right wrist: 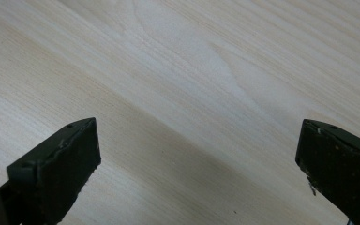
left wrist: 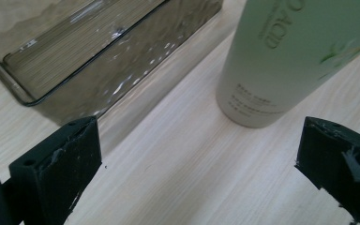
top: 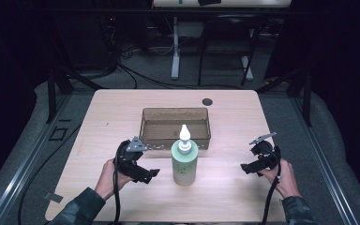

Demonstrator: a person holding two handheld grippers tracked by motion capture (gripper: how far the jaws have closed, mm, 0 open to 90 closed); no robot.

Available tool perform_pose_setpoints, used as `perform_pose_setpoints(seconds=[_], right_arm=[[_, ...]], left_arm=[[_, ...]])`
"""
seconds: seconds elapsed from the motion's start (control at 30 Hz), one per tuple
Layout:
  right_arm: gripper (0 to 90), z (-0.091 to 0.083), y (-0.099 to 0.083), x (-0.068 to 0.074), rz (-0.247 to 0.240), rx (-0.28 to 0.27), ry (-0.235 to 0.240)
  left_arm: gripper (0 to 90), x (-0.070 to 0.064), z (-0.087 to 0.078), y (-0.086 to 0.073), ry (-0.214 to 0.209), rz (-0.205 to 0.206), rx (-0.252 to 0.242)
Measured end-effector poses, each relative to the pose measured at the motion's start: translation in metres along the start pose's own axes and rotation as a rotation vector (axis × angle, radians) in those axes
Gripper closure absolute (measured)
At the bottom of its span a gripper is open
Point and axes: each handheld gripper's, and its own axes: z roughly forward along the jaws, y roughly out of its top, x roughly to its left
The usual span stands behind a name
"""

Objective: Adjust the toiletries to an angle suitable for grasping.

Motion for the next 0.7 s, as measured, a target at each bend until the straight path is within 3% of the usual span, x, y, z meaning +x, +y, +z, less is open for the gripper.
perform_pose_setpoints(seconds=[0.07, 0.47, 0.7], right_arm=[[0.0, 0.000, 0.000, -0.001, 0.002, -0.003, 0.003], [0.0, 0.002, 0.001, 0.000, 0.008, 0.004, 0.023], [0.0, 0.003, 0.001, 0.000, 0.011, 0.004, 0.034]], left_arm=[[0.0, -0.008, 0.002, 0.005, -0.022, 0.012, -0.002], [0.0, -0.035, 0.014, 0.018, -0.052, 0.049, -0.037], [0.0, -0.044, 0.017, 0.032, -0.102, 0.041, -0.109]])
